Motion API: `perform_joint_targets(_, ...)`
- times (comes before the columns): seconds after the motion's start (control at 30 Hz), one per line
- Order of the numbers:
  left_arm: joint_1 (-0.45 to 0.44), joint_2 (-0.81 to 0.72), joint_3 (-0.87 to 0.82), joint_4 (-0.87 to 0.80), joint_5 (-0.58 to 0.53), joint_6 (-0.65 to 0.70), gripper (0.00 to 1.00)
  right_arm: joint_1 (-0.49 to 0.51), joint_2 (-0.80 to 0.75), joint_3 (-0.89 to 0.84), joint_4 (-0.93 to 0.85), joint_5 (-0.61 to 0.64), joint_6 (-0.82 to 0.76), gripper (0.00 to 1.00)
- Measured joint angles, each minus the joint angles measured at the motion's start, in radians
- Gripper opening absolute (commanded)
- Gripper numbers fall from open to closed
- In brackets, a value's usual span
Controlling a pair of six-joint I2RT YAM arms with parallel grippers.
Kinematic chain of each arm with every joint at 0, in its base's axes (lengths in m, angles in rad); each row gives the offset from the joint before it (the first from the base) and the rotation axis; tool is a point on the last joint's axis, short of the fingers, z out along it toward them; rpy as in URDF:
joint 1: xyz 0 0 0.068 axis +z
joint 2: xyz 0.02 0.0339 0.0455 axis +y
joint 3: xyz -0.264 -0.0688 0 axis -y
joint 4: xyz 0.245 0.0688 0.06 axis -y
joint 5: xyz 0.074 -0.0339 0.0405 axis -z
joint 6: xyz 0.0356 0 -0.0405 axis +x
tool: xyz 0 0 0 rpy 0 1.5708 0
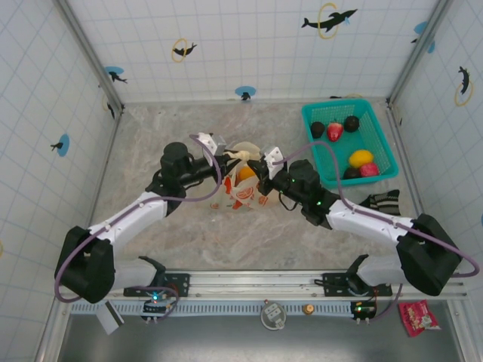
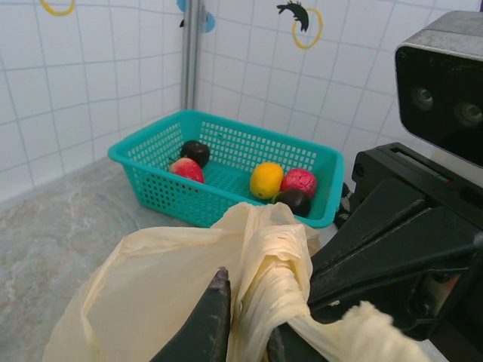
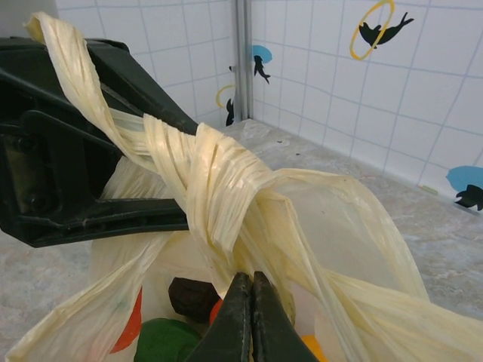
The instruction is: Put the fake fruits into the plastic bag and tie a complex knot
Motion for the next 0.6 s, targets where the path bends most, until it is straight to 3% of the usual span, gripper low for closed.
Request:
perform_joint_targets(0.43, 0.0, 0.0, 0.071, -0.132, 0.013, 0.118, 0.23, -0.027, 0.0, 0.0, -0.01, -0.029, 0.0, 0.0)
perform_joint_targets(0.6, 0.0, 0.02, 0.128, -0.202, 0.055, 0.177, 0.21, -0.031, 0.0, 0.0, -0.023, -0.058, 0.0, 0.0)
